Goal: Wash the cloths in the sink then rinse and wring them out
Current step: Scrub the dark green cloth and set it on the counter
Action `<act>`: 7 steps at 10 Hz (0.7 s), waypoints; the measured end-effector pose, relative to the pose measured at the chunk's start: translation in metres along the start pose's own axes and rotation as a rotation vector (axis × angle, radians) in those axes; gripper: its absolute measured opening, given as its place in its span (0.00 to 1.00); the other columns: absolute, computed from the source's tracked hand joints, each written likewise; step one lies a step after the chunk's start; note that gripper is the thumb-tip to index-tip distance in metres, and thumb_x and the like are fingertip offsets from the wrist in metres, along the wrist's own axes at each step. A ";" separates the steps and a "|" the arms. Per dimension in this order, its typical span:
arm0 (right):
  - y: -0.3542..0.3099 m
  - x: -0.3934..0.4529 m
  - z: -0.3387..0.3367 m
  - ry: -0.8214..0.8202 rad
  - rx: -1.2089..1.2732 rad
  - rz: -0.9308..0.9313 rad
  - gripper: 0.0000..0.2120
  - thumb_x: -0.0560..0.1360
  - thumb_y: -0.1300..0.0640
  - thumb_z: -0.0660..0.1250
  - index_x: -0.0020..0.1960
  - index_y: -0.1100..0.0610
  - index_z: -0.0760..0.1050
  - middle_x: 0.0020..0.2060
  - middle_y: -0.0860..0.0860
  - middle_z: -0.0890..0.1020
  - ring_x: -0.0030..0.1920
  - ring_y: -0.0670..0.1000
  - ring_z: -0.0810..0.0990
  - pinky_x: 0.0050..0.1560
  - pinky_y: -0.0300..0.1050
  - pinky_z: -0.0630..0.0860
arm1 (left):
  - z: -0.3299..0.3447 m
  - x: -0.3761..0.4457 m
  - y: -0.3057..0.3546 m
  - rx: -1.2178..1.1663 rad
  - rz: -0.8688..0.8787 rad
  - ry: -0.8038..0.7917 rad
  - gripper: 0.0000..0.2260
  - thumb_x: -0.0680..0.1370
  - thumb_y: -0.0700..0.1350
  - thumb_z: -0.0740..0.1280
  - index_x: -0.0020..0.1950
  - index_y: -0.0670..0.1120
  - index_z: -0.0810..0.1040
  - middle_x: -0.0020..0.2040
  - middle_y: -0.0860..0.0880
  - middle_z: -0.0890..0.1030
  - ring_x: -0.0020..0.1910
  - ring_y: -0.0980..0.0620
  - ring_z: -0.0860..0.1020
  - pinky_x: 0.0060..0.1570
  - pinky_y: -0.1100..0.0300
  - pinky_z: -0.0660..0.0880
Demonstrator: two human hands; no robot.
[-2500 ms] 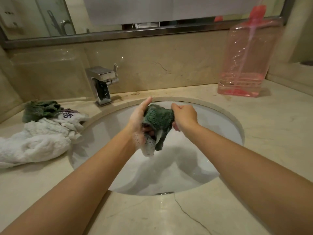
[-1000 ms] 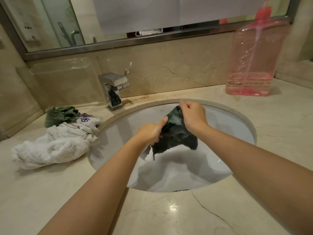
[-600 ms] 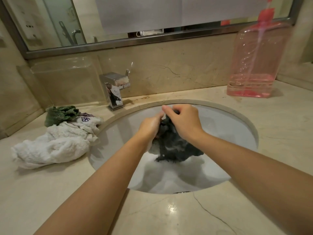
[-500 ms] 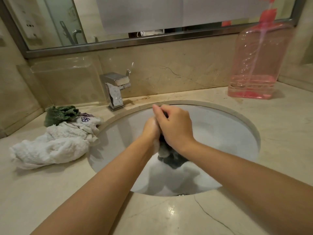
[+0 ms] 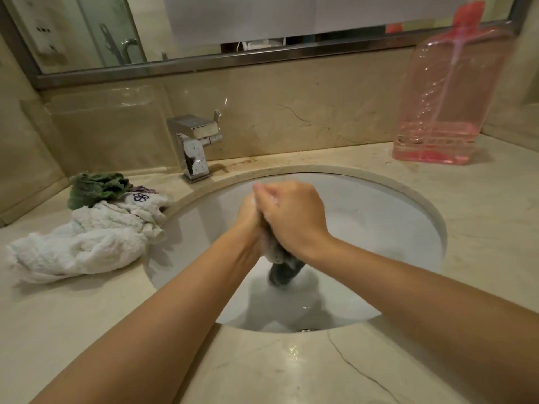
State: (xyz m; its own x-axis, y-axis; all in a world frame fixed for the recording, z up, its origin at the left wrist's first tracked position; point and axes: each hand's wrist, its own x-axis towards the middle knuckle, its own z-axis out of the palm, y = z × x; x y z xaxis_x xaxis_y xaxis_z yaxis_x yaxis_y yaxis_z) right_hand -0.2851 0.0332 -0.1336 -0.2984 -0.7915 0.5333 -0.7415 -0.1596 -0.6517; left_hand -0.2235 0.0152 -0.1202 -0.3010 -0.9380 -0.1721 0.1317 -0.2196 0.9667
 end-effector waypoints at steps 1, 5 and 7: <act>0.012 0.014 -0.003 0.004 0.019 0.174 0.21 0.81 0.53 0.57 0.29 0.50 0.68 0.28 0.47 0.72 0.35 0.53 0.73 0.33 0.44 0.62 | 0.002 -0.009 0.004 0.062 -0.052 -0.078 0.16 0.85 0.45 0.50 0.44 0.42 0.73 0.41 0.44 0.74 0.38 0.52 0.73 0.39 0.62 0.71; 0.035 0.023 -0.005 -0.055 -0.257 0.182 0.18 0.83 0.53 0.53 0.40 0.55 0.77 0.35 0.51 0.75 0.40 0.55 0.74 0.38 0.45 0.64 | 0.008 0.001 -0.005 -0.022 -0.164 -0.003 0.16 0.81 0.47 0.58 0.39 0.42 0.77 0.38 0.42 0.80 0.41 0.47 0.78 0.47 0.53 0.76; 0.053 0.025 -0.009 -0.112 -0.373 0.377 0.20 0.83 0.46 0.51 0.44 0.56 0.73 0.39 0.53 0.77 0.41 0.55 0.75 0.37 0.45 0.65 | -0.003 0.010 -0.003 0.113 -0.129 0.134 0.19 0.81 0.57 0.57 0.62 0.44 0.72 0.55 0.41 0.78 0.55 0.43 0.76 0.58 0.48 0.72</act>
State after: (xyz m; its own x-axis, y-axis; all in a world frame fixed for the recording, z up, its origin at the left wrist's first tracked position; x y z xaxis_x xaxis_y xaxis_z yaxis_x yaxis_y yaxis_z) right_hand -0.3370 0.0101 -0.1502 -0.5342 -0.8147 0.2256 -0.7646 0.3518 -0.5399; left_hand -0.2246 0.0057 -0.1254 -0.1795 -0.9331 -0.3117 -0.0084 -0.3154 0.9489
